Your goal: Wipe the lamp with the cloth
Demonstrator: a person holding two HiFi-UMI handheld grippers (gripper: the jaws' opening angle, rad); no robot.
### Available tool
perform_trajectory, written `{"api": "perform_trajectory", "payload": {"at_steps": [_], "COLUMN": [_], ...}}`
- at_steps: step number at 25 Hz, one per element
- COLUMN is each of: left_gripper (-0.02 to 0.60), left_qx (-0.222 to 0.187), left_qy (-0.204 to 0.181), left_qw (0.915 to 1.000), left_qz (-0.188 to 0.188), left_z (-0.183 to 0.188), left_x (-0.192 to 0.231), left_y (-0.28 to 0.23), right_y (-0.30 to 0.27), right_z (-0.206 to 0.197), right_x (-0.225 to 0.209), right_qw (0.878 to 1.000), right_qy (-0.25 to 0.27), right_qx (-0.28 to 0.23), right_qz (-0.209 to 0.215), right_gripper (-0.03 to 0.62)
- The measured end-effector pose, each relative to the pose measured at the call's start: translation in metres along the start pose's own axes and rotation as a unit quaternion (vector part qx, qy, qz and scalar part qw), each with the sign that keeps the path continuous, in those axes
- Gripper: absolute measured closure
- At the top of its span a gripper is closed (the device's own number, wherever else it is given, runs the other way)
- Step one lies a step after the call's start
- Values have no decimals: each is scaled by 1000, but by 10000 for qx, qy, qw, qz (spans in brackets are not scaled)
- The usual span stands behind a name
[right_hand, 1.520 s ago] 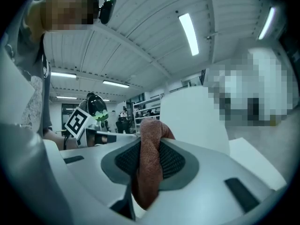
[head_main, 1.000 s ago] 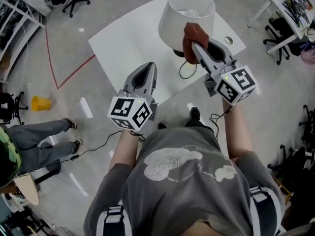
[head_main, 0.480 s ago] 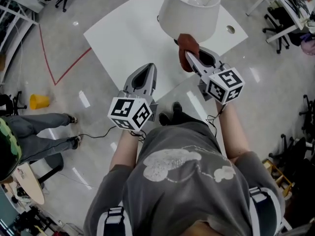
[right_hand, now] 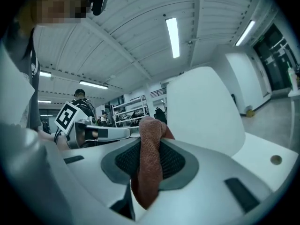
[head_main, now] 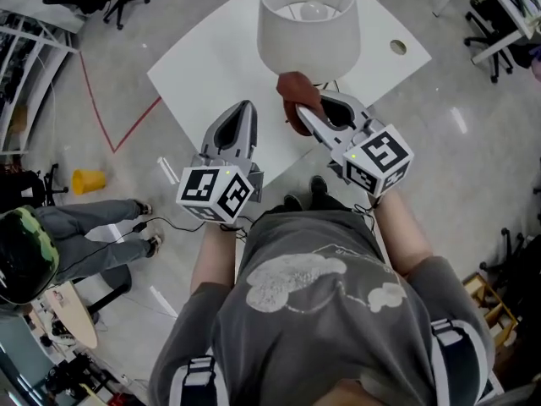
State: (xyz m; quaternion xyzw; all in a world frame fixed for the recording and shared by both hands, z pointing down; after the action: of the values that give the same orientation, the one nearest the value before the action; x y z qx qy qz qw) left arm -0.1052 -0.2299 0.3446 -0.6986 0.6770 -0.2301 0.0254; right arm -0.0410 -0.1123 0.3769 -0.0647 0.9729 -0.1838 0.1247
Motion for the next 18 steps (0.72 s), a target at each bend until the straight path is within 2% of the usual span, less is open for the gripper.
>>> {"api": "perform_trajectory", "payload": {"at_steps": [3, 7, 10, 14, 18], "left_gripper": [574, 574, 574, 574, 574], "left_qx": [-60, -229, -276, -221, -244], "left_qy": [-177, -368, -431, -681, -725], "left_qw": [9998, 9988, 9974, 9921, 9870], "left_qz": [1, -220, -512, -1026, -1414], "left_z": [14, 35, 47, 58, 65], "left_x": [2, 16, 30, 42, 66], "left_y": [-3, -4, -5, 0, 11], "right_y": [1, 0, -4, -3, -20], "right_z": [21, 53, 80, 108, 117], "right_x": [-3, 2, 7, 7, 4], "right_qw": [9997, 9972, 9934, 9814, 9706], "right_qy": [152, 317, 267, 37, -221], "right_qx": [-117, -374, -758, -1251, -1339], "right_qz": [-177, -561, -821, -1454, -1990], "right_gripper": [503, 503, 503, 503, 503]}}
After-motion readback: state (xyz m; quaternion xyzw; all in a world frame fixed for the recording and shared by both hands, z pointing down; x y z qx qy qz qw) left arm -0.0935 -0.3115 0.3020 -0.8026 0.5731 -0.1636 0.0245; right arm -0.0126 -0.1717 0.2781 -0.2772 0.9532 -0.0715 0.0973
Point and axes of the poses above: the fingertips, and each gripper's own axes: y backward along the fingers, x to its left, z out of its top, the point moved 3 cm from there along y, backward along the fingers, and after that the axes turned 15 degrees about x, right-handed, at the moved point
